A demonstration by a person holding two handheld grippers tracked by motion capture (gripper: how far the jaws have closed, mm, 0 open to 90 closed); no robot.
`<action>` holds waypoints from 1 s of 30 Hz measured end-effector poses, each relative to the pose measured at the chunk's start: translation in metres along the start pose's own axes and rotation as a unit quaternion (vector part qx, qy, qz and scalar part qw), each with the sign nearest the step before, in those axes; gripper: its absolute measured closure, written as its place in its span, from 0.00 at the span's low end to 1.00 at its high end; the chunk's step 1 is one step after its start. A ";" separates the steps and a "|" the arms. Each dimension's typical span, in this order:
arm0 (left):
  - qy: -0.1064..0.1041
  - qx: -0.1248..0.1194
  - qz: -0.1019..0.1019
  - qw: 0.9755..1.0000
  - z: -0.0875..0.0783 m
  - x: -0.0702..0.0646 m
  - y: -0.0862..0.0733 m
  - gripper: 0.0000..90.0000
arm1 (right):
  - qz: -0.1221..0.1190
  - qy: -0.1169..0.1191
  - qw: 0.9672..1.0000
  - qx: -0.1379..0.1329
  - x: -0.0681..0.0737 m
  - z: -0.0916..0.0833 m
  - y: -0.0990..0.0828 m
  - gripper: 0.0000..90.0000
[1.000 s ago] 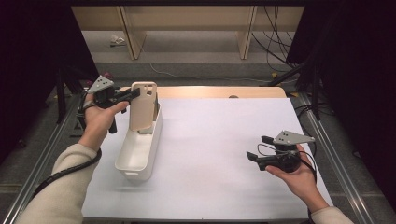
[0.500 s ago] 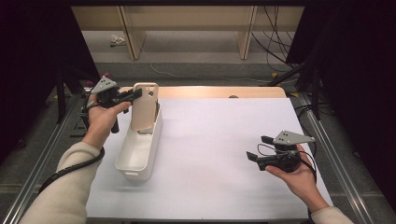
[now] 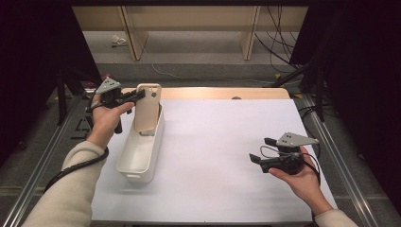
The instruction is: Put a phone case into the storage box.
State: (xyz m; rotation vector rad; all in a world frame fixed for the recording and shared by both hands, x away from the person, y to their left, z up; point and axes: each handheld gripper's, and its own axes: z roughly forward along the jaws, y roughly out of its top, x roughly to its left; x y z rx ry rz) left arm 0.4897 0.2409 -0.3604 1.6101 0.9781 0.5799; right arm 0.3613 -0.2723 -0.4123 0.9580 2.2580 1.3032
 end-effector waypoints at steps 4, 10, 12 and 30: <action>0.000 0.000 -0.001 1.000 0.002 0.002 -0.001 0.90 | -0.001 0.000 1.000 0.000 0.000 0.000 0.000 0.18; 0.001 0.000 -0.007 1.000 0.003 0.005 -0.004 0.90 | 0.001 0.001 1.000 0.000 0.000 0.000 0.000 0.18; 0.003 0.003 -0.008 1.000 0.003 0.007 -0.006 0.90 | 0.000 0.001 1.000 0.000 0.000 0.001 0.000 0.18; 0.006 0.018 -0.013 1.000 0.006 0.014 -0.023 0.89 | 0.000 0.001 1.000 0.000 0.000 0.001 0.000 0.18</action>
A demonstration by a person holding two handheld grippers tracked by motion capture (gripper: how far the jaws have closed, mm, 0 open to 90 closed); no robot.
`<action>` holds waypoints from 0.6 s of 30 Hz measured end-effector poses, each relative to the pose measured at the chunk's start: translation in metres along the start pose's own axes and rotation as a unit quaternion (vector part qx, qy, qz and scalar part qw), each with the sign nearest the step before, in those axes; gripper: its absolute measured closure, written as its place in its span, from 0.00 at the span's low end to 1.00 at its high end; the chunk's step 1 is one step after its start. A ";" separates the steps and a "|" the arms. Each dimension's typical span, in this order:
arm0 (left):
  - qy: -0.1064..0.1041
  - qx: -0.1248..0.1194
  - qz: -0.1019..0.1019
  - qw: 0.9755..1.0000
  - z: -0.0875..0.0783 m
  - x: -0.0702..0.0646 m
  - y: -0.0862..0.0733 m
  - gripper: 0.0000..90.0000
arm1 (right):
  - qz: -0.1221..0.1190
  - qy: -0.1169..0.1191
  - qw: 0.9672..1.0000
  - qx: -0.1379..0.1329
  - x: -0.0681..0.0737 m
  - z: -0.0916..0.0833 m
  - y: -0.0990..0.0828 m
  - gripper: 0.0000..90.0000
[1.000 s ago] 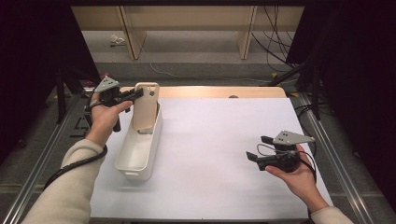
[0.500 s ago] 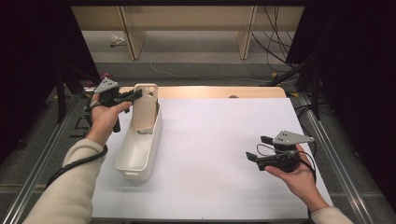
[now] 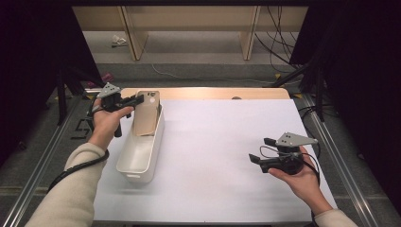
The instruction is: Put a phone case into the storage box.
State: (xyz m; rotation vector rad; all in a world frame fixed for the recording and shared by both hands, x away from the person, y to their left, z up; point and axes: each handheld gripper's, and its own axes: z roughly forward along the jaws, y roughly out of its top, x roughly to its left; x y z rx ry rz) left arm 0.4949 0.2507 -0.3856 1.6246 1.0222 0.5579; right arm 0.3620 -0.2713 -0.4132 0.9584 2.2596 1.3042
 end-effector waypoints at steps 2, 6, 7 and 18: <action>0.000 0.001 -0.001 1.000 0.000 0.000 -0.001 0.89 | 0.000 0.000 1.000 0.000 0.000 0.000 0.000 0.18; 0.001 0.003 -0.001 1.000 0.001 0.002 -0.003 0.89 | 0.000 0.000 1.000 0.001 0.000 0.000 0.000 0.18; 0.001 0.004 -0.002 1.000 0.002 0.002 -0.004 0.89 | -0.001 0.000 1.000 0.001 0.000 0.000 0.000 0.18; -0.006 0.006 -0.004 1.000 0.003 0.003 -0.009 0.89 | -0.001 0.000 1.000 0.001 0.000 0.001 0.000 0.18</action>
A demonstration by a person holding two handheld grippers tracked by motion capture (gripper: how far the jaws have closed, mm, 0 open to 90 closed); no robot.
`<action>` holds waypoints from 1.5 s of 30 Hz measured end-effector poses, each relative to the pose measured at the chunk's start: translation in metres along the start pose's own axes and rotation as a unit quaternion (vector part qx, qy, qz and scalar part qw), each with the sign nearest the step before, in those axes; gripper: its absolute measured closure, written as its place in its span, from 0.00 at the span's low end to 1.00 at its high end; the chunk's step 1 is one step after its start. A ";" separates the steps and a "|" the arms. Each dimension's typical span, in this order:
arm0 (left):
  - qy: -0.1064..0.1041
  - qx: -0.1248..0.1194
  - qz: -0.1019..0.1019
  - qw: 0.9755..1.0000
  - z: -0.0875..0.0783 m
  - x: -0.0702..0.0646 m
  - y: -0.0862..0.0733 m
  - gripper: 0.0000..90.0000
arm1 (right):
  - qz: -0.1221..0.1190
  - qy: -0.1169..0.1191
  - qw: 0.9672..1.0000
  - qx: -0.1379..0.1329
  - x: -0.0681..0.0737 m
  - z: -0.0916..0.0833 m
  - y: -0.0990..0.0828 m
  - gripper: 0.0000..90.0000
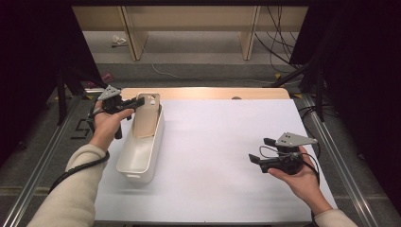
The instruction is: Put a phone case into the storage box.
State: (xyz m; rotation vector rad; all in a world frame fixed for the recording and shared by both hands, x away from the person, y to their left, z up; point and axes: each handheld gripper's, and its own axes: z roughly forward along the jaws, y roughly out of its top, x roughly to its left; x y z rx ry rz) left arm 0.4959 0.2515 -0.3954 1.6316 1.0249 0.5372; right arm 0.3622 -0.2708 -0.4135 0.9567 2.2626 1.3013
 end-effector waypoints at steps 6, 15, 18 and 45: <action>0.000 0.004 -0.003 1.000 0.002 0.001 -0.004 0.89 | 0.000 0.000 1.000 0.000 0.000 0.000 0.000 0.18; 0.001 0.010 -0.004 1.000 0.007 0.002 -0.009 0.89 | 0.001 0.000 1.000 0.001 0.000 0.000 0.000 0.18; 0.002 0.010 -0.003 1.000 0.008 0.002 -0.009 0.89 | 0.000 0.000 1.000 0.001 -0.001 0.000 0.000 0.18; 0.009 0.025 -0.003 1.000 0.016 0.005 -0.015 0.88 | 0.000 0.001 1.000 0.000 -0.001 0.001 0.000 0.18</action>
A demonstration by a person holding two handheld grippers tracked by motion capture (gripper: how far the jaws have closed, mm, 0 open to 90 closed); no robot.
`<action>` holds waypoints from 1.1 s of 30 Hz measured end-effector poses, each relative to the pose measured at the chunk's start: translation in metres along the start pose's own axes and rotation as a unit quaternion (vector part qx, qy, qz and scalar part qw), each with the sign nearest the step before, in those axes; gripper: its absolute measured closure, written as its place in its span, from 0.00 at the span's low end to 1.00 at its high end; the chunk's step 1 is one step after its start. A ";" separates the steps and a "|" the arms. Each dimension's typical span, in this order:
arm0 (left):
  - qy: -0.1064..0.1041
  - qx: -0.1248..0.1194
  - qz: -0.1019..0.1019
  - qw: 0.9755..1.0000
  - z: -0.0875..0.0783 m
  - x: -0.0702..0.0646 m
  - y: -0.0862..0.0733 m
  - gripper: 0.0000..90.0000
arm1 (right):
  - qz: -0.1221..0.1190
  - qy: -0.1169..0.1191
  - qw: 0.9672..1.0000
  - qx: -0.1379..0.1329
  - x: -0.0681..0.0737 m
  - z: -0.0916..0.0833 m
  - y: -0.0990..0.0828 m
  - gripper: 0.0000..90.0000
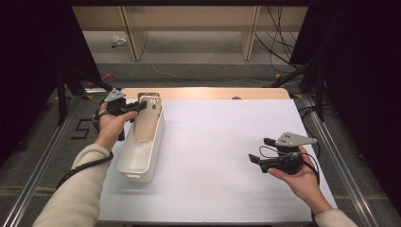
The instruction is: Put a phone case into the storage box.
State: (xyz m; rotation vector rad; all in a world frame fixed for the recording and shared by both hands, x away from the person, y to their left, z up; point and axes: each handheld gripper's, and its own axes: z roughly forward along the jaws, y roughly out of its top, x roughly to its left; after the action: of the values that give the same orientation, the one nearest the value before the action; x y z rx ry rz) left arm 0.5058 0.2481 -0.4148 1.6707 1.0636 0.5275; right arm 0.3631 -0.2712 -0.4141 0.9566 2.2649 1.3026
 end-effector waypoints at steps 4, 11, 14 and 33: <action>0.002 0.000 -0.002 1.000 0.001 0.001 0.000 0.88 | -0.001 0.001 1.000 0.001 0.000 0.000 0.000 0.18; 0.009 0.009 0.004 1.000 0.002 0.004 0.000 0.87 | 0.000 0.001 1.000 0.001 0.000 0.000 0.000 0.18; 0.011 0.012 0.004 1.000 0.003 0.005 0.001 0.86 | 0.000 0.002 1.000 0.001 0.000 0.000 0.000 0.18; 0.038 0.050 0.025 0.998 0.011 0.005 0.005 0.76 | -0.001 0.003 1.000 0.004 0.000 0.001 0.000 0.18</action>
State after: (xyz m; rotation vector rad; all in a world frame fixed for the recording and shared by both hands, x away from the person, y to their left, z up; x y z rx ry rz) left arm 0.5185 0.2465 -0.4148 1.7796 1.1218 0.5834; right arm 0.3633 -0.2707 -0.4149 0.9546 2.2771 1.2993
